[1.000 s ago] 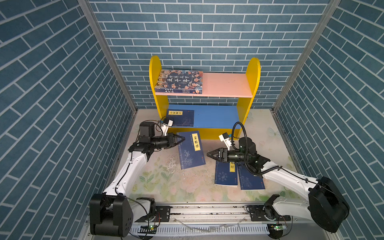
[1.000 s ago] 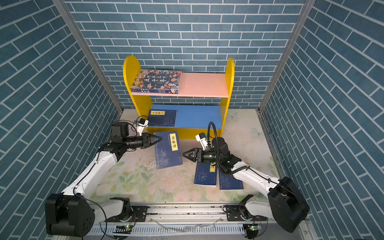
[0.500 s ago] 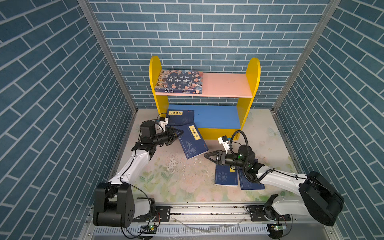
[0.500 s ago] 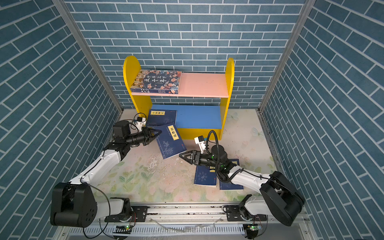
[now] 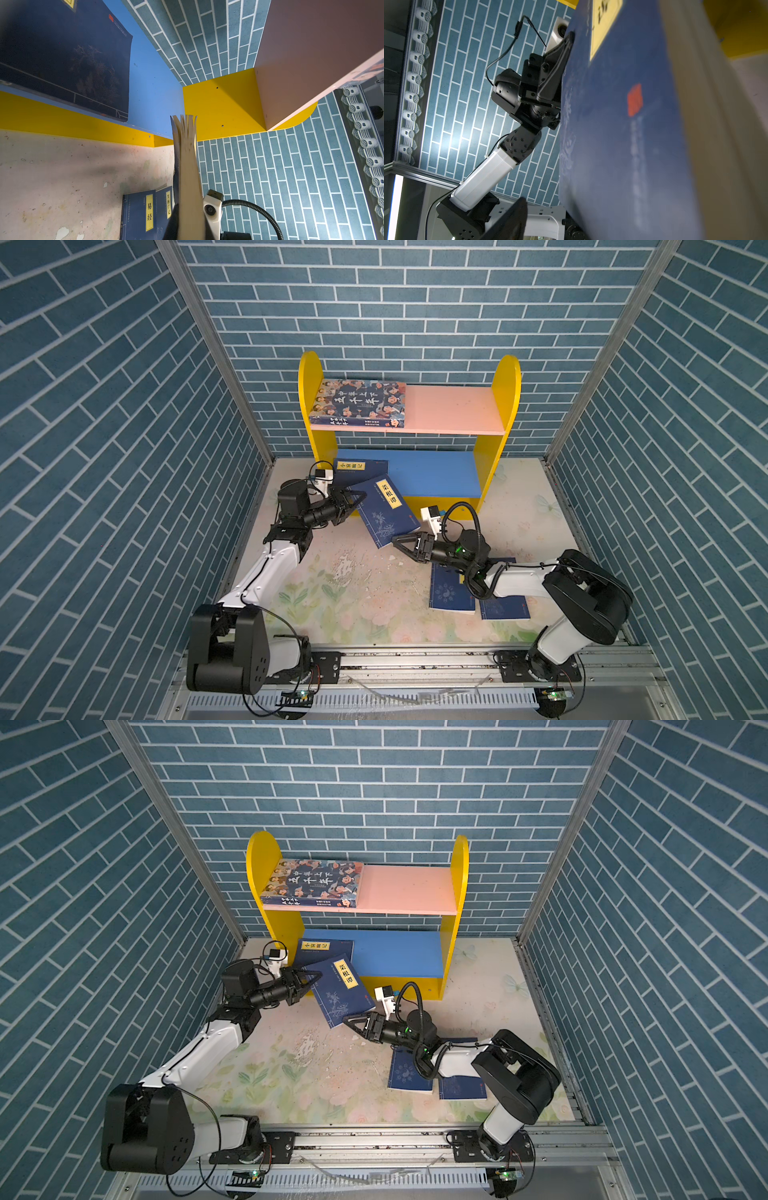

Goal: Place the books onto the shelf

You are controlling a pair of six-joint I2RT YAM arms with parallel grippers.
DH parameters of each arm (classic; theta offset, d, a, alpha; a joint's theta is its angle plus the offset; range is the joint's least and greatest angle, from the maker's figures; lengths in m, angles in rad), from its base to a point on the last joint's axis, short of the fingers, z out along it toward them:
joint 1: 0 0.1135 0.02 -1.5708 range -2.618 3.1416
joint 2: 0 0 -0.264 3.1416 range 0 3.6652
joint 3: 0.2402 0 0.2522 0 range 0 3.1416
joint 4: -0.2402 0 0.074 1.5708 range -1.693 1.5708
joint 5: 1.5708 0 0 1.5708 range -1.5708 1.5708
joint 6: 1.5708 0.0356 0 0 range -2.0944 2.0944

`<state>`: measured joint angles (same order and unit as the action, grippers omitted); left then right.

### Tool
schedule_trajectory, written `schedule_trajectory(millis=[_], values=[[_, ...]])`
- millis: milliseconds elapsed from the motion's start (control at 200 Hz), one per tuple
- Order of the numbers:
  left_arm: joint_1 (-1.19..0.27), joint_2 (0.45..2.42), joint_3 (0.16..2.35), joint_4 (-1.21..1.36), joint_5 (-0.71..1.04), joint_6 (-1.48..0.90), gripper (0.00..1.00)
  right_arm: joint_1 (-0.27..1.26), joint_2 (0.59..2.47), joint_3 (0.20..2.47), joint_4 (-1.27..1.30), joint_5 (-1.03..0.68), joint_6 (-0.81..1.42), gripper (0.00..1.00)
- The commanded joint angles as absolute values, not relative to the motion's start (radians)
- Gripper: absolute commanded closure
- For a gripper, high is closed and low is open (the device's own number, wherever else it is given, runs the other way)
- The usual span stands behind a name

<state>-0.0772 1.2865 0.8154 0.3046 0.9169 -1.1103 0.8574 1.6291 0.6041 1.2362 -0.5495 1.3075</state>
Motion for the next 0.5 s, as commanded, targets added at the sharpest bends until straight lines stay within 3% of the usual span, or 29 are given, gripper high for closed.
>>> schedule_trajectory(millis=[0, 110, 290, 495], values=[[-0.074, 1.255, 0.797, 0.383, 0.916, -1.151, 1.00, 0.862, 1.657, 0.640, 1.330, -0.516, 1.351, 0.21], [-0.074, 1.243, 0.786, 0.389, 0.915, -1.166, 1.00, 0.862, 1.680, 0.658, 1.322, -0.506, 1.350, 0.29], [-0.074, 1.219, 0.769, 0.373, 0.901, -1.166, 1.00, 0.862, 1.710, 0.681, 1.325, -0.492, 1.350, 0.65], [-0.068, 1.182, 0.729, 0.298, 0.881, -1.118, 1.00, 0.857, 1.722, 0.687, 1.339, -0.474, 1.347, 0.83]])
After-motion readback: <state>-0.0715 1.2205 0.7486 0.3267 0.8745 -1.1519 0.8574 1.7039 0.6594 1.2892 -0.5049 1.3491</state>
